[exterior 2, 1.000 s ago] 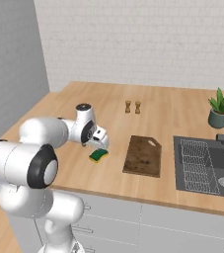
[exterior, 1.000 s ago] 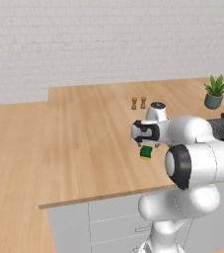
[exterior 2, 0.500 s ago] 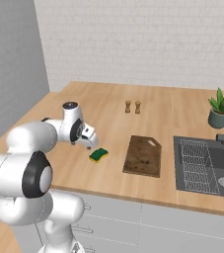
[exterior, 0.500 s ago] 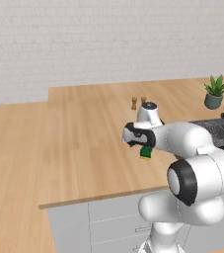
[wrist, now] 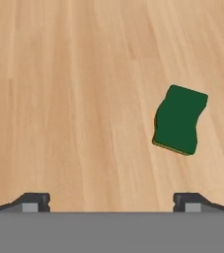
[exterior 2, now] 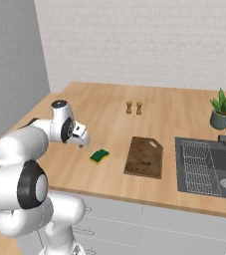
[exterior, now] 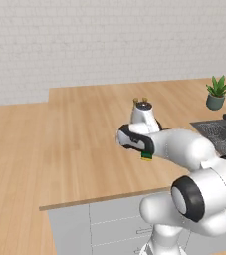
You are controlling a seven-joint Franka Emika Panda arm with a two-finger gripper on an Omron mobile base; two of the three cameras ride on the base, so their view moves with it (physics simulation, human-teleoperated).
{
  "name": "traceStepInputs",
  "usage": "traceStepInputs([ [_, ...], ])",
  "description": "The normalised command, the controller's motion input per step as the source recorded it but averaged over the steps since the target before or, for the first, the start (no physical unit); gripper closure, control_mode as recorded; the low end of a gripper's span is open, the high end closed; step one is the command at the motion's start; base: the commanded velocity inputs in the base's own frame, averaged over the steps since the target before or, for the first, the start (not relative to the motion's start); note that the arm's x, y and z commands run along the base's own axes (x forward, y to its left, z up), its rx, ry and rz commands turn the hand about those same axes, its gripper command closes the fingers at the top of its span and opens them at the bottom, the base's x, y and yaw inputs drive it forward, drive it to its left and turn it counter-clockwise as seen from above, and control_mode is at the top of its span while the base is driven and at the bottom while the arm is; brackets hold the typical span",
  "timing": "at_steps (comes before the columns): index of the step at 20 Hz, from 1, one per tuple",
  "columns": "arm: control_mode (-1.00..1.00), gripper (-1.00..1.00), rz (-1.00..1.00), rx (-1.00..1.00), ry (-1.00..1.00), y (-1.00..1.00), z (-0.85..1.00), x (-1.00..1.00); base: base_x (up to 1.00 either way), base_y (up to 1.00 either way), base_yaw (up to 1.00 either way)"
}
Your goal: Pick up the sponge from the counter and clean the cutting board by briefly scrubbing or pressing down on the cutting board. Once finished, release the sponge.
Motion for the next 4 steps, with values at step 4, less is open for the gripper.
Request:
traceStepInputs([
  [4, -1.0, -1.0, 0.04, -0.01, -0.09, 0.3, 0.19, -0.25, 0.0, 0.0, 0.0],
])
